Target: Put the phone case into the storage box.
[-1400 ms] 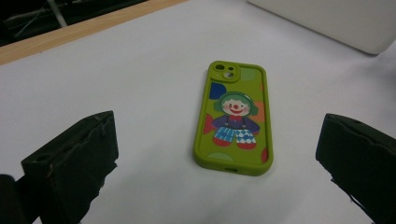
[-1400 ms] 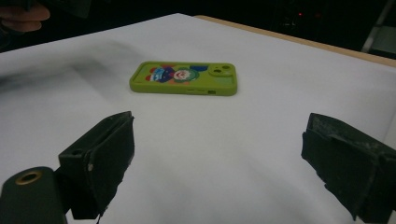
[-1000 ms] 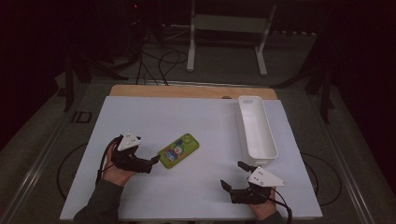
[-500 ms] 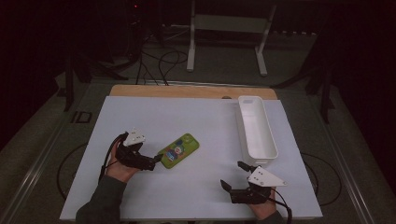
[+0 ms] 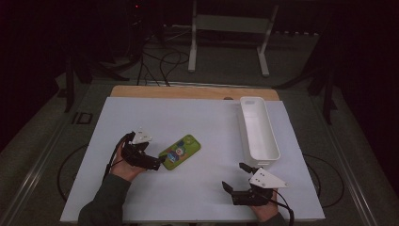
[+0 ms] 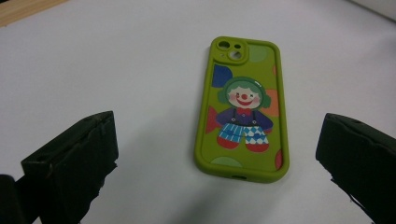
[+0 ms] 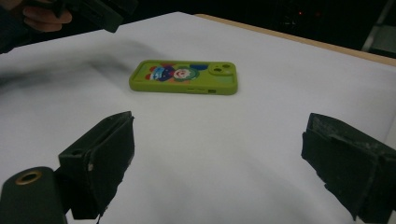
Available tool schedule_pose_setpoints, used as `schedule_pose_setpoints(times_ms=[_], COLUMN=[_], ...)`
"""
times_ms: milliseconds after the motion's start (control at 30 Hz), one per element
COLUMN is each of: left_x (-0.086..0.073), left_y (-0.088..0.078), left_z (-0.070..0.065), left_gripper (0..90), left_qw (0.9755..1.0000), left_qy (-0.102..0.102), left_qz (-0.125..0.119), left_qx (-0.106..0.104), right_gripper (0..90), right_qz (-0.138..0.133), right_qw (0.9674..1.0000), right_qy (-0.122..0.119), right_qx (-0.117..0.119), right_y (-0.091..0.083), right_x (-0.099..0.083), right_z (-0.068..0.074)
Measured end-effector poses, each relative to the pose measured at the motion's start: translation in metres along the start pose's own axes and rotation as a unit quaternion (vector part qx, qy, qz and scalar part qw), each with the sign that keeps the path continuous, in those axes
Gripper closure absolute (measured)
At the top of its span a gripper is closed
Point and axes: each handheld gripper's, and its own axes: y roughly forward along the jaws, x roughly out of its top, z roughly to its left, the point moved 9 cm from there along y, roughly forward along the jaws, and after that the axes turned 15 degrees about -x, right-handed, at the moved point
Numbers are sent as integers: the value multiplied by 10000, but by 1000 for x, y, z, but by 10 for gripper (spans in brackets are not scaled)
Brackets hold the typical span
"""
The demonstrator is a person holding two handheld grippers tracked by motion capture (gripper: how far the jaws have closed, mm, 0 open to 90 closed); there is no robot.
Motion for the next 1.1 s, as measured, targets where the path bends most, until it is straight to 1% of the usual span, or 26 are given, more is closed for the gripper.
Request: schedule_pose_setpoints(times_ms=[367,567,767,1100], left_x=[-1,-2,-4,-5], left_y=[9,14,19,23], left_z=[0,2,4,6], left_gripper=[0,0,0,0], left_qw=[9998,9996,9993,9991], left_qy=[-4,-19,-15,-32], left_qz=[186,275,374,416], left_qx=[-24,2,-19,-10], right_gripper=[91,92,92,91], right_qz=[10,11,13,15], right_qw=[10000,10000,10000,10000], right_qy=[-11,-9,-4,-5], right_qx=[10,8,8,13], right_y=[0,0,0,1], right_x=[0,0,-1,-1], right_z=[1,1,1,1])
